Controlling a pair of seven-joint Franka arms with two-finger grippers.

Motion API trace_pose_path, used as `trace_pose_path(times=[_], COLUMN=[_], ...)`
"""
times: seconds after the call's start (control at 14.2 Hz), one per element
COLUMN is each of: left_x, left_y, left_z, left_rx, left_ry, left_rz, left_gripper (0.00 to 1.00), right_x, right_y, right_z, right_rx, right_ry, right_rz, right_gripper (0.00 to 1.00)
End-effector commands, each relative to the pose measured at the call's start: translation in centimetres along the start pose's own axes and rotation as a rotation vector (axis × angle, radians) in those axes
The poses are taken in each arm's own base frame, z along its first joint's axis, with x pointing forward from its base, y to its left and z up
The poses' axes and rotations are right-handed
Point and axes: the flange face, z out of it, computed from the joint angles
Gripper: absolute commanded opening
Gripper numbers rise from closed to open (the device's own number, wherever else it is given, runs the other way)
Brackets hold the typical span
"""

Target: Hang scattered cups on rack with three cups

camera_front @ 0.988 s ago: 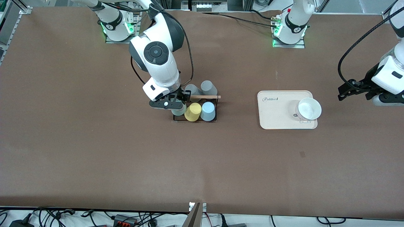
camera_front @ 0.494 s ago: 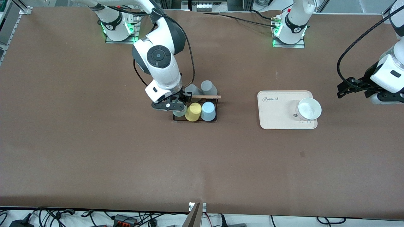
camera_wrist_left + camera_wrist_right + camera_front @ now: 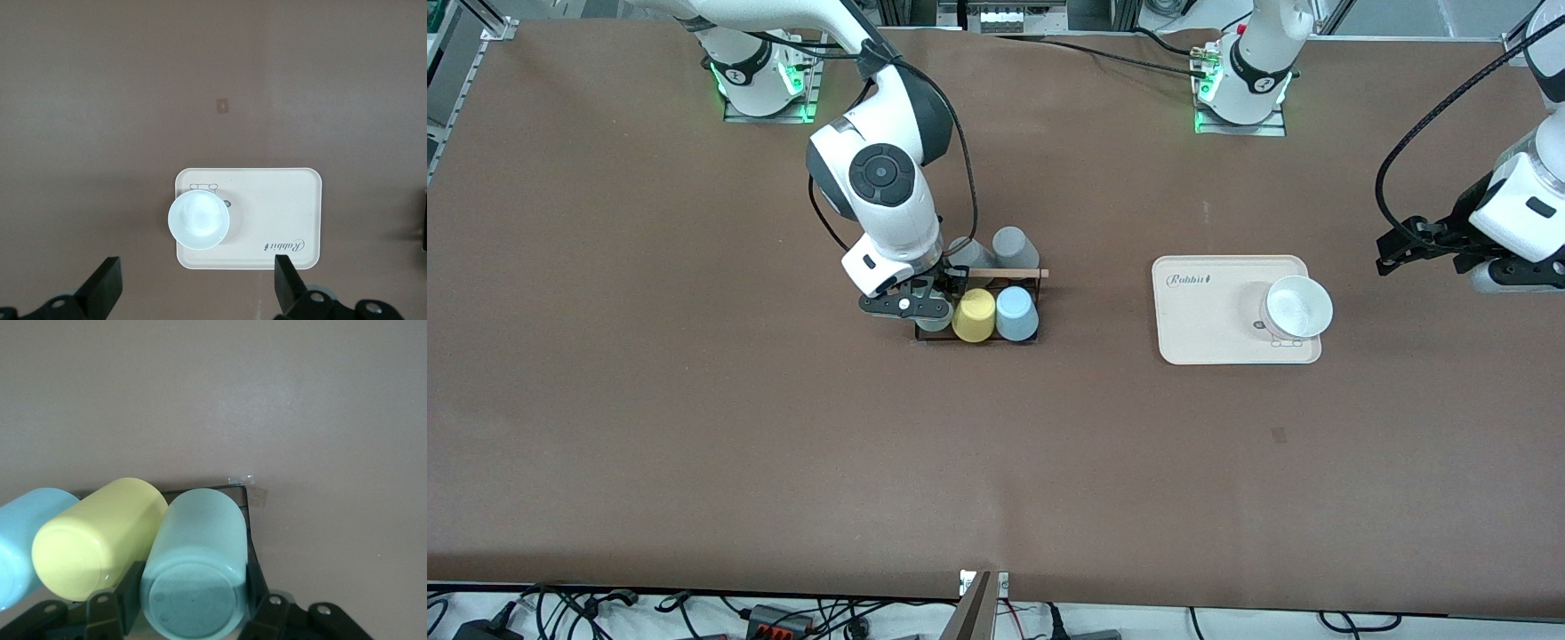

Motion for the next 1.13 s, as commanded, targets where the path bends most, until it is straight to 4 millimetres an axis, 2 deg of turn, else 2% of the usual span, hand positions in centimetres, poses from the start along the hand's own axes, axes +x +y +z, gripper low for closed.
trace_pose_path(times=[0.0,0.07,0.35,0.49,0.85,1.06], left_x=[-0.6,-0.8,-0.7,-0.4,-0.4,-0.4], left_y=[0.2,0.2,0.1,-0.2,-0.2,-0.2], left_z=[-1.1,-1.2,-1.3,-1.9,-1.7,-1.7], left_rx=[-0.006,-0.006,0.001,0.001,0.008,0.008], left_ry=[-0.005,-0.008,-0.003,0.015,0.009,0.009], left_rz=[0.026,0.026,0.087,0.077,0.077,0.078], left_gripper=[1.00,1.00,1.00,1.00,1.00,1.00], right_x=[-0.6,-0.6,-0.7,-0.4,1.2,2.4], right_y=[0.0,0.0,0.2,0.5,3.1,6.2], right_z=[0.2,0.3,1.1,0.3,-6.2,-9.5], right_rx=[-0.013,-0.013,-0.024,-0.017,0.015,0.015], right_ry=[-0.002,-0.002,-0.011,-0.003,0.037,0.040], right_rz=[-0.014,-0.012,-0.010,-0.005,0.014,0.030], right_gripper=[0.74,0.93,1.00,1.00,1.00,1.00])
